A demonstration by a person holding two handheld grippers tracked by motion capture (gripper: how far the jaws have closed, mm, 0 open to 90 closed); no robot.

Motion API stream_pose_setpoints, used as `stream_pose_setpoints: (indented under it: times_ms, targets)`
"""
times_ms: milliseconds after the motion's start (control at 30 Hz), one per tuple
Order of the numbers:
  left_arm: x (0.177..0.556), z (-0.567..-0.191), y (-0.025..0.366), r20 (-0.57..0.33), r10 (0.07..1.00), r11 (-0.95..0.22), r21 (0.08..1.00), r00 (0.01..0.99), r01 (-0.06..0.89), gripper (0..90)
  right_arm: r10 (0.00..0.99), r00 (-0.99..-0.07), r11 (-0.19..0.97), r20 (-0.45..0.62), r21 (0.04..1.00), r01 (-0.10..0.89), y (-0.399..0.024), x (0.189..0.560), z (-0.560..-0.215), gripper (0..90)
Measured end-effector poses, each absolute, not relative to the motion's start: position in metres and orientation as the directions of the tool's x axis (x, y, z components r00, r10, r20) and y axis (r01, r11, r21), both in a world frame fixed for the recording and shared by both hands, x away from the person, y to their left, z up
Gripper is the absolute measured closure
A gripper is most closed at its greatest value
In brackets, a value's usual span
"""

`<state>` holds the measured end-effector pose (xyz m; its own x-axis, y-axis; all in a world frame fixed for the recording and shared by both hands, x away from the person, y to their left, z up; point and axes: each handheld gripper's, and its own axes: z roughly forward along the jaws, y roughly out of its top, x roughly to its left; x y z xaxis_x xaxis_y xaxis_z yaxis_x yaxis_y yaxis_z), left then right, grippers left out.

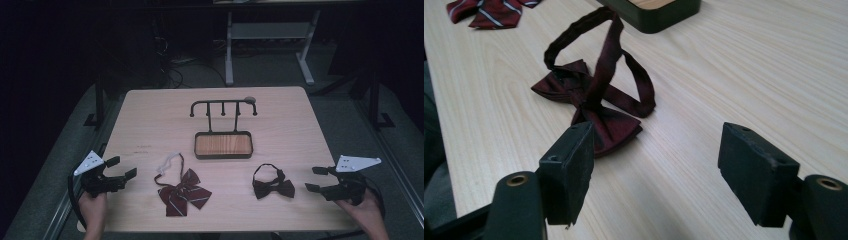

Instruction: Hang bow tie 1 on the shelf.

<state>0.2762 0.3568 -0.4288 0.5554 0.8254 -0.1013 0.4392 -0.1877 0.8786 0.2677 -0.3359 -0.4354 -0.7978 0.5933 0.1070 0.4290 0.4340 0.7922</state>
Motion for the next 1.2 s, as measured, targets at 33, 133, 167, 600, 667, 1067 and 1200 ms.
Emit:
stream_pose_setpoints:
  times_ms: [33,133,167,600,667,1067,1200]
  targets:
    - [0.276,-0.429,0.357,-0.101,0.827,-0.187,0.879,0.553,0.439,12.8,0.589,-0.802,0.439,0.103,0.792,0.424,-0.335,0.268,-0.435,30.1]
    - [0.276,-0.430,0.357,-0.109,0.825,-0.182,0.878,0.554,0.442,12.8,0.582,-0.806,0.441,0.105,0.793,0.421,-0.332,0.269,-0.434,29.9]
    - [0.276,-0.430,0.357,-0.110,0.825,-0.181,0.878,0.554,0.444,12.8,0.581,-0.808,0.445,0.098,0.793,0.416,-0.332,0.269,-0.434,29.9]
    - [0.273,-0.429,0.360,-0.105,0.823,-0.181,0.883,0.558,0.433,12.8,0.565,-0.821,0.467,0.085,0.787,0.403,-0.322,0.271,-0.430,29.8]
    - [0.273,-0.429,0.360,-0.103,0.823,-0.182,0.884,0.559,0.431,12.8,0.564,-0.820,0.462,0.092,0.788,0.407,-0.323,0.272,-0.431,29.8]
    - [0.273,-0.429,0.358,-0.108,0.823,-0.180,0.882,0.558,0.436,12.8,0.533,-0.843,0.488,0.069,0.790,0.372,-0.311,0.275,-0.421,32.8]
    - [0.274,-0.429,0.357,-0.106,0.822,-0.183,0.881,0.559,0.437,12.8,0.519,-0.853,0.494,0.059,0.793,0.356,-0.302,0.278,-0.413,37.1]
